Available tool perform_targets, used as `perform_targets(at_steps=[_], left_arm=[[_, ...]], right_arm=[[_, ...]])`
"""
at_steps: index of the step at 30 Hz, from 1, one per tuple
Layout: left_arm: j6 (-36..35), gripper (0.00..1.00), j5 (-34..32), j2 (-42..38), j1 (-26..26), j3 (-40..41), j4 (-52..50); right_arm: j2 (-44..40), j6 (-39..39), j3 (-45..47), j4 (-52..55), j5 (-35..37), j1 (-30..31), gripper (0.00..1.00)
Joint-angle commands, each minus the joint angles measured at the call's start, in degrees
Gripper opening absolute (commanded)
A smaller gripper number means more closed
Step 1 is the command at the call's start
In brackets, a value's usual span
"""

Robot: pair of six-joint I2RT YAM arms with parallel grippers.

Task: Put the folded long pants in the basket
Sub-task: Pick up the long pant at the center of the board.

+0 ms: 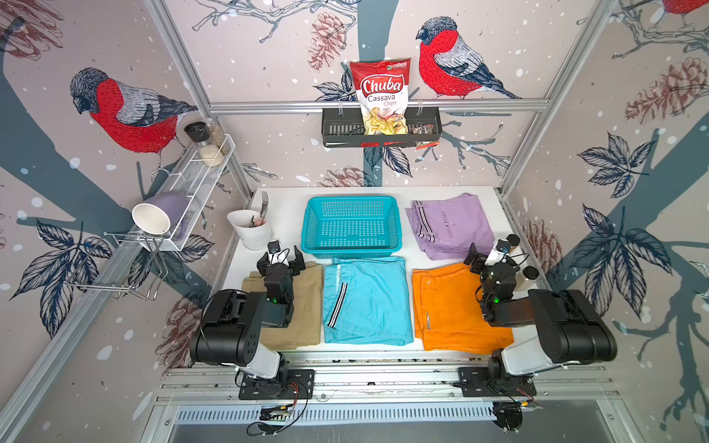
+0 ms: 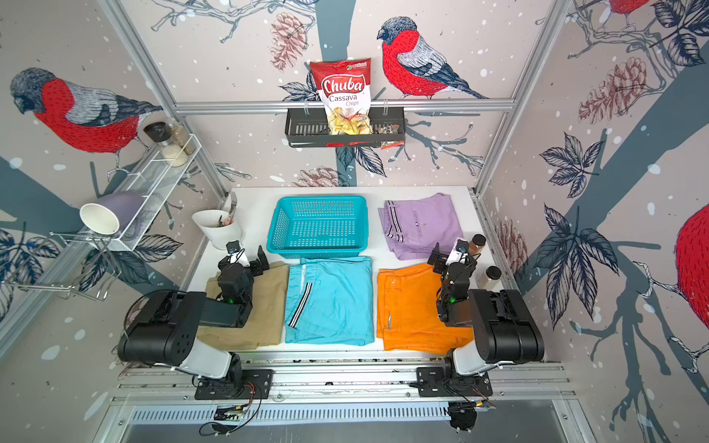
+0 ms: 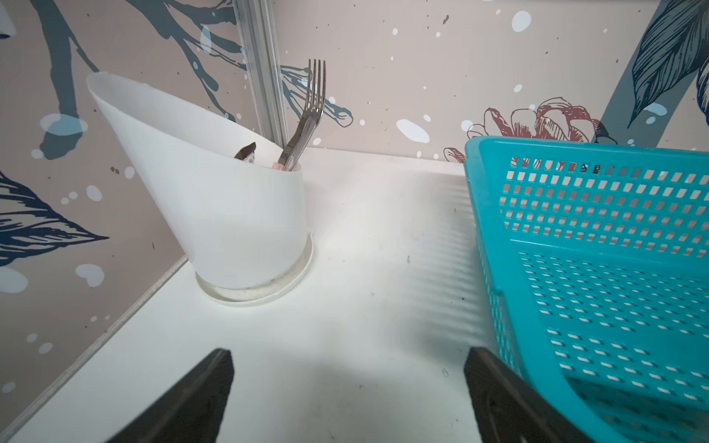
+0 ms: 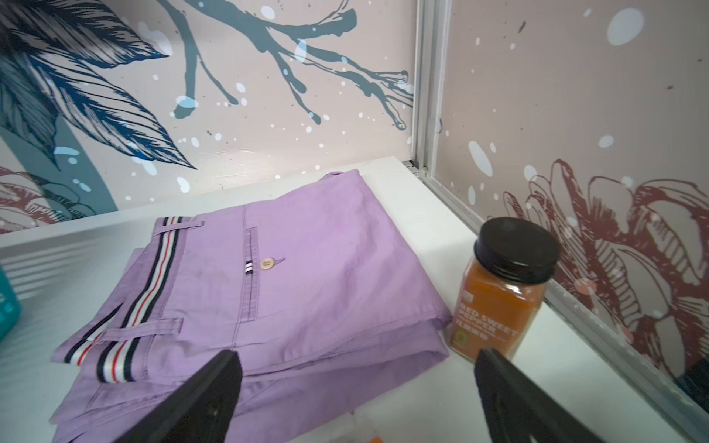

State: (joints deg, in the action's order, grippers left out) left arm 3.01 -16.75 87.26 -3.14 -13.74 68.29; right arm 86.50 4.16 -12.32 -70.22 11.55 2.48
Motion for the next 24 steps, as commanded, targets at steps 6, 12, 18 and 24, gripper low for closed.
perform_targets(at_steps=[6,12,18,24], left_arm=[[-0.10,0.98,-0.48,-0.21,0.06,-0.15,1.84],[-0.10,0.98,-0.47,-0.16,0.06,-0.10,1.84],[-0.10,0.98,-0.47,-0.16,0.06,-0.11,1.84],[-0.10,0.98,-0.47,-0.16,0.06,-0.14,1.84]], right_arm=[[-0.19,-0.65,-0.55,-0.36,-3.28,-0.74,1.00],[-0.19,-0.56,-0.53,-0.18,-3.55,-0.99,1.00],[-0.19,-0.38,-0.63,0.08,-3.85,-1.25,1.00],[-0.21,-0.65,-0.56,-0.29,-2.72,-0.71,1.00]])
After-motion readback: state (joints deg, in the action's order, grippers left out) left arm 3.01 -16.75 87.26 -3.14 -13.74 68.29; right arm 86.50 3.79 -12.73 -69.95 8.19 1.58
